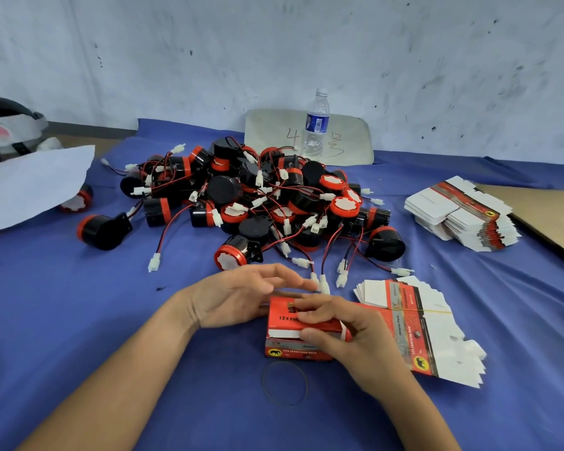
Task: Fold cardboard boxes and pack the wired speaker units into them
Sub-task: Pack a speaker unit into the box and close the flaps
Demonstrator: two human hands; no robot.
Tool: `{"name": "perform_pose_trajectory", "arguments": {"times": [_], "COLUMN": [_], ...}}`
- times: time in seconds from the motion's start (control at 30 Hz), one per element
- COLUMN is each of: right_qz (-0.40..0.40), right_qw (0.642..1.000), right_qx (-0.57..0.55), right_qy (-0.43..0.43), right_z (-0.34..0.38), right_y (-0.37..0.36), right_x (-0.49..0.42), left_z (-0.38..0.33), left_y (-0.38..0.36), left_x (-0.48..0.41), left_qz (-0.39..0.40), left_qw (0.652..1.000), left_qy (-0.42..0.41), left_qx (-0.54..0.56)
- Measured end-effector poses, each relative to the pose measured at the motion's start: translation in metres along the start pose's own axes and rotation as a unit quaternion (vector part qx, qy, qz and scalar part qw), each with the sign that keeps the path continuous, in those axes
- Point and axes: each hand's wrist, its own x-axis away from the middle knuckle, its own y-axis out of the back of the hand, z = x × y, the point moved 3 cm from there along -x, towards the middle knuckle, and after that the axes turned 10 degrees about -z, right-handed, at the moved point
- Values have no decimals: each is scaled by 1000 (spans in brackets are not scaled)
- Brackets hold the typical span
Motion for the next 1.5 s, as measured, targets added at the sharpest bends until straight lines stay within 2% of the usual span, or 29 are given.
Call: {"name": "perform_pose_trajectory", "arguments": {"times": [0.2, 0.27, 0.53, 0.77, 0.93, 1.0, 1.13, 1.2, 1.33, 1.4, 1.5], "right_qz": [27, 42, 154, 272, 281, 252, 59, -8, -116, -129, -75], "right_qw": [994, 991, 973, 932, 931, 951, 994, 997, 988, 988, 996], "right_qx": [94, 109, 169, 239, 234, 175, 86, 67, 60, 47, 21], "right_qy": [55, 66, 44, -17, -12, -29, -24, -25, -78, -66, -36], "right_z": [2, 3, 9, 8, 14, 16, 17, 14, 7, 7, 9], "right_y": [2, 4, 12, 19, 21, 22, 28, 29, 26, 25, 22], "right_x": [-1, -1, -4, -4, -4, -5, -10, -12, -14, -15, -14], "left_z": [9, 7, 7, 9, 9, 9, 11, 12, 13, 12, 8], "left_y": [-5, -5, -5, -4, -2, -2, -2, -2, -5, -9, -13], "left_x": [-2, -1, -1, 1, 2, 1, -5, -8, -11, -10, -8], "left_qz": [10, 23, 35, 20, 25, 19, -53, -93, -130, -155, -189], "left_qw": [984, 978, 964, 958, 957, 956, 974, 976, 964, 954, 941], "left_qy": [3, 4, 9, 24, 22, 8, -34, -55, -87, -113, -159], "left_qx": [-177, -206, -264, -284, -288, -291, -217, -191, -216, -230, -232]}}
